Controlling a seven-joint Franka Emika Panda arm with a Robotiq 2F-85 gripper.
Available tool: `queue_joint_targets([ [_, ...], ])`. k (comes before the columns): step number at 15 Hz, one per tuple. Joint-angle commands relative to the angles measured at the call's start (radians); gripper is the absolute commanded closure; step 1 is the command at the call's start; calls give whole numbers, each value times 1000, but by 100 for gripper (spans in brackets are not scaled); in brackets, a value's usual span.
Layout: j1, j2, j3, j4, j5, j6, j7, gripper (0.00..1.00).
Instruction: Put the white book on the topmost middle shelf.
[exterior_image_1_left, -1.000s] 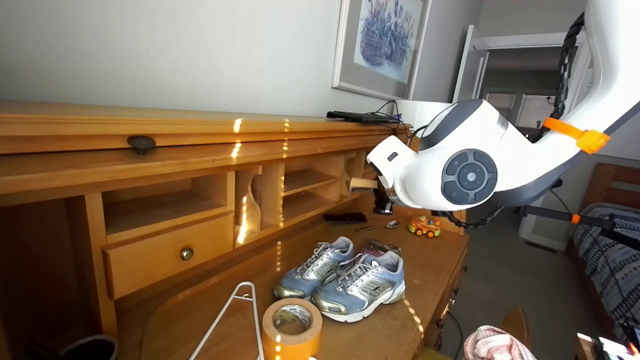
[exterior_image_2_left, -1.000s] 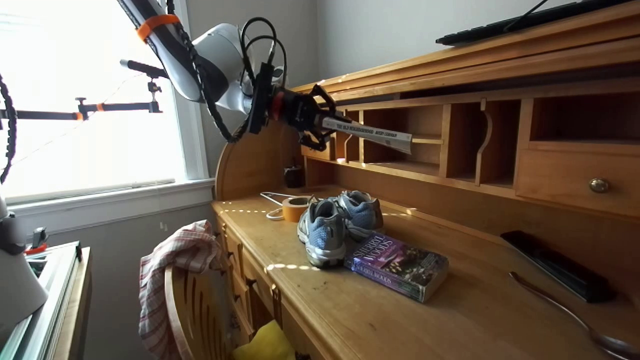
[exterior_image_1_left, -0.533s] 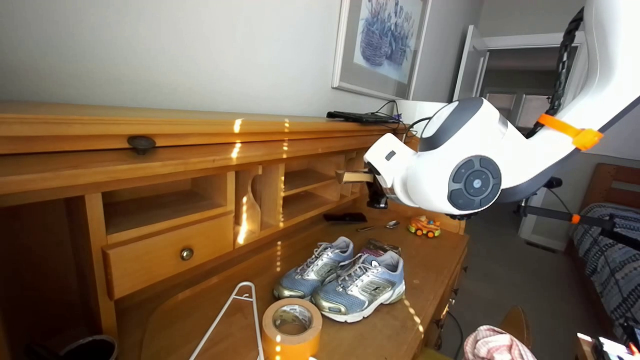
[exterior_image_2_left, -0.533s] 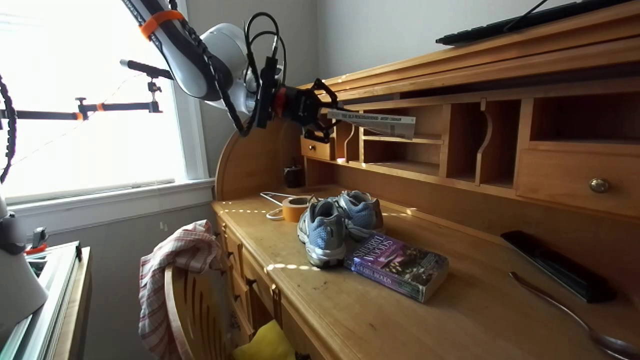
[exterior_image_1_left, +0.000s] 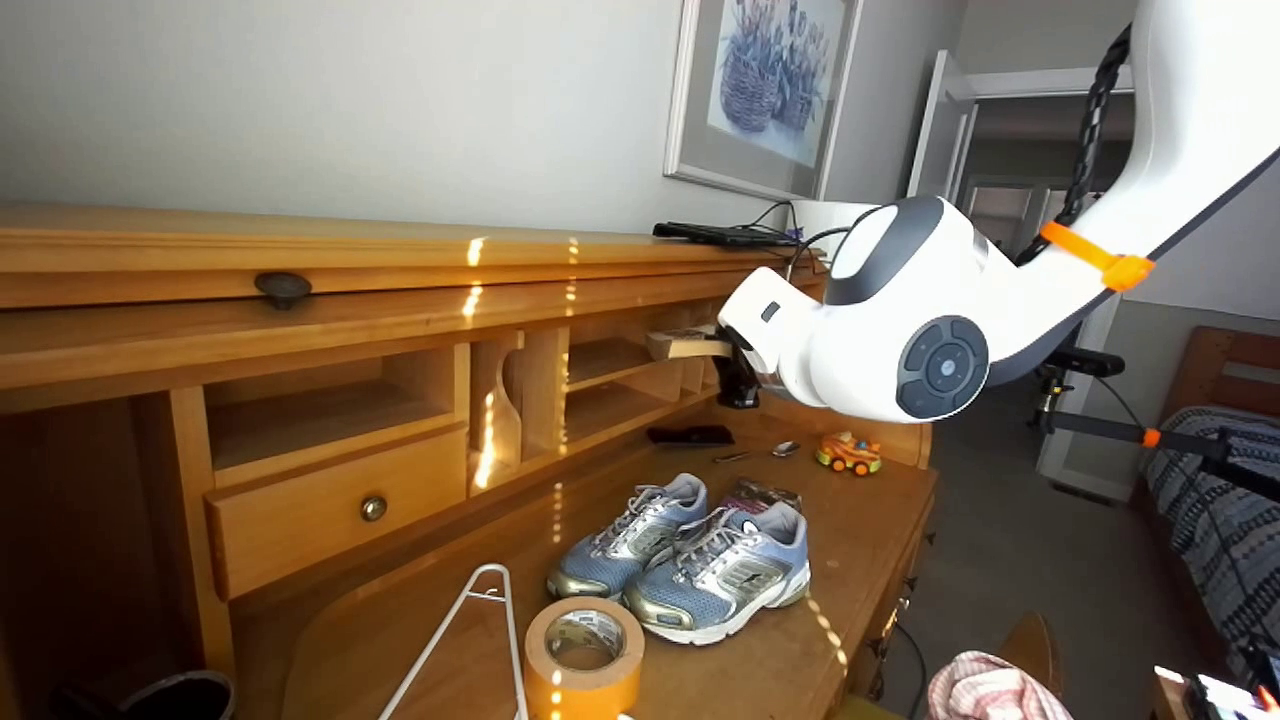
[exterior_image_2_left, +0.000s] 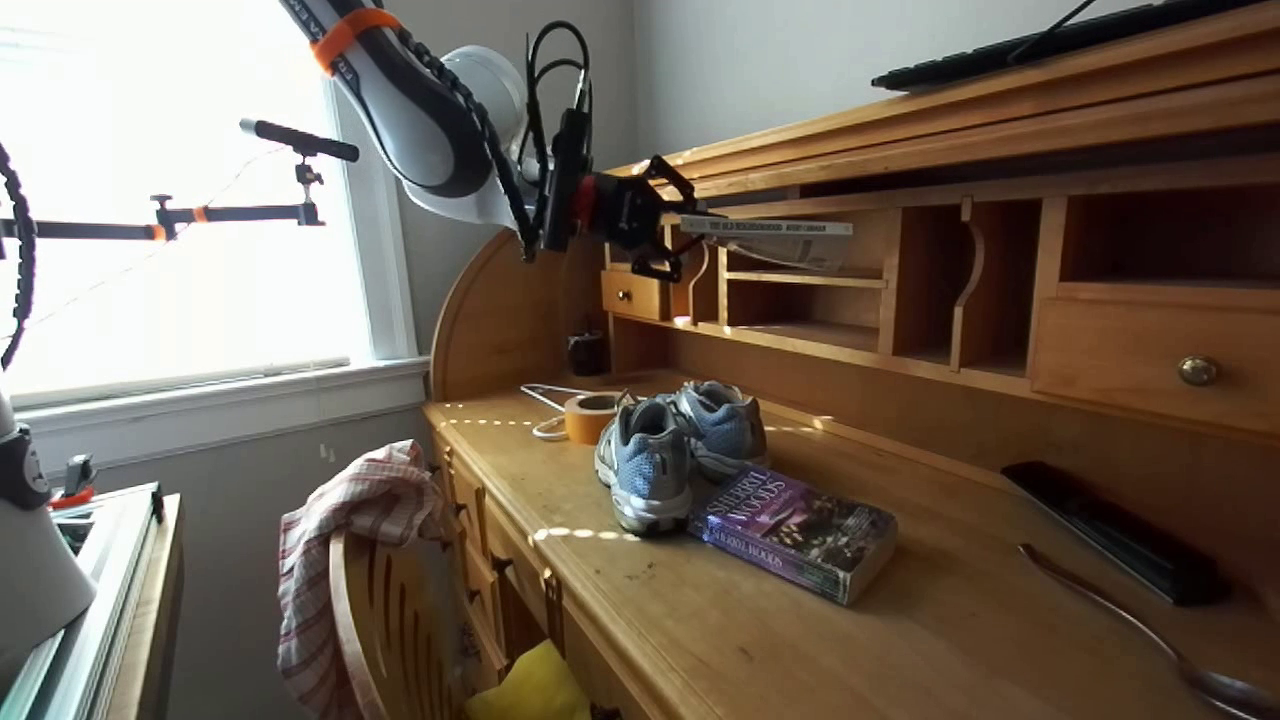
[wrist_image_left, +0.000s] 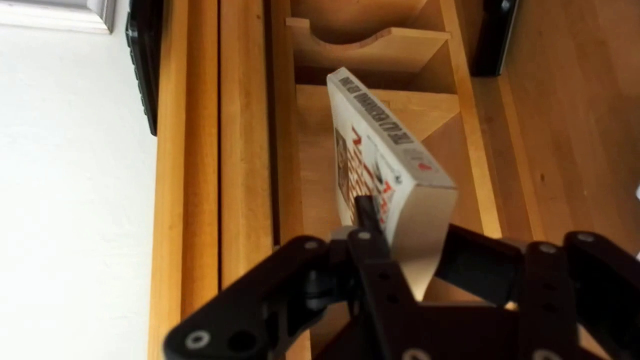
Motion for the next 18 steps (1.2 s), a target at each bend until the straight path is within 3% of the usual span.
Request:
queue_joint_targets([
  [1,-29,45,-13,66,-110,111,52,94],
  [8,-67,117,-4,181,-282,208,192,94],
  [18,-112,241,20,321,-290,277,228,94],
])
